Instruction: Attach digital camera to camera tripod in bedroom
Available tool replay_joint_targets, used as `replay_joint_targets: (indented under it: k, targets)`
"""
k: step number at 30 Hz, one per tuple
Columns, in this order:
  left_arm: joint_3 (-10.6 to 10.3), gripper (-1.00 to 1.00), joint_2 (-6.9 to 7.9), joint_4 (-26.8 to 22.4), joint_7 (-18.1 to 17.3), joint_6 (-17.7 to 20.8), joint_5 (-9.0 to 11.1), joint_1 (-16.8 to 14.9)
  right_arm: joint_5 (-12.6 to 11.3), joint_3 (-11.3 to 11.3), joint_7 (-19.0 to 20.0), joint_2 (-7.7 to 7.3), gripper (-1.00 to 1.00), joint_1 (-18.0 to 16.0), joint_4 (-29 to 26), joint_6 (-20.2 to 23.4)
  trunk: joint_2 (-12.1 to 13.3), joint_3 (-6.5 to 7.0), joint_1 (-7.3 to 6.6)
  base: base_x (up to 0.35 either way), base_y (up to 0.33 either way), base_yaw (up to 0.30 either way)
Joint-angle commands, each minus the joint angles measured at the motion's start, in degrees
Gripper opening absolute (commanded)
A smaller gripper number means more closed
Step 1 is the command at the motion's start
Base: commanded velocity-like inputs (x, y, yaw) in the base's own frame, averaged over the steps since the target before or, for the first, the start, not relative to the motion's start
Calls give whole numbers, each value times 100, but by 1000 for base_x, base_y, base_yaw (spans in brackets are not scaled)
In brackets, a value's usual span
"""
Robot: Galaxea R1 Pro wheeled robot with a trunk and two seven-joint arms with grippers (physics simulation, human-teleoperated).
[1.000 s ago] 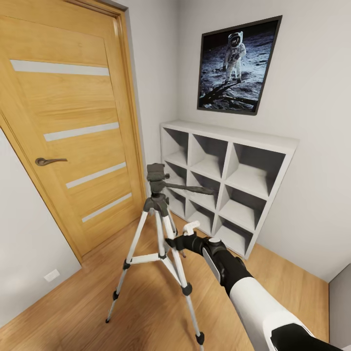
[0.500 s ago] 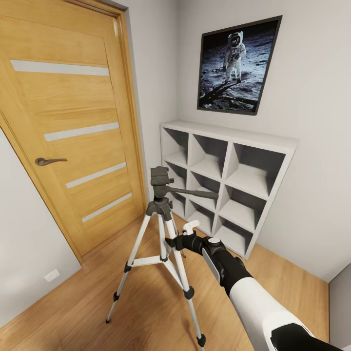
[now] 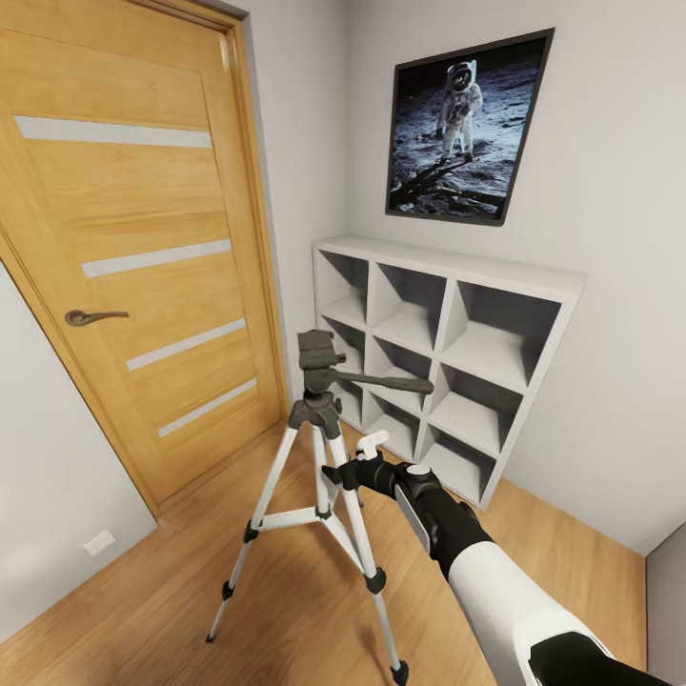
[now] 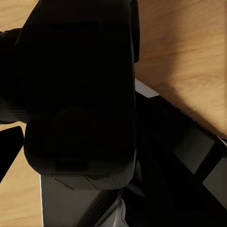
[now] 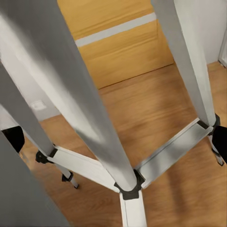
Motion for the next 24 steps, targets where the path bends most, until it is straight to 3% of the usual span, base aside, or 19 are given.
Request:
replay_joint_targets:
  k: [1,14,18,19,24]
  targets:
    - [-48,-100,0,4,-16,-15,40,-4,26,-8,14,1,100,-3,-10,31,-12,-12,3,8,0,0]
    - [-48,-100,0,4,-16,-17,40,-4,33,5,55,1,100,1,203,32,-12,-12,3,1,0,0]
    - [-48,-100,0,4,-16,-20,40,-4,28,196,109,1,100,0,221,32,-12,-12,3,0,0,0]
    - [-48,-100,0,4,-16,-20,40,-4,28,229,113,1,-100,-1,223,32,-12,-12,3,0,0,0]
    - [-48,-100,0,4,-16,-18,40,-4,27,280,123,1,-100,-1,227,32,-12,-12,3,0,0,0]
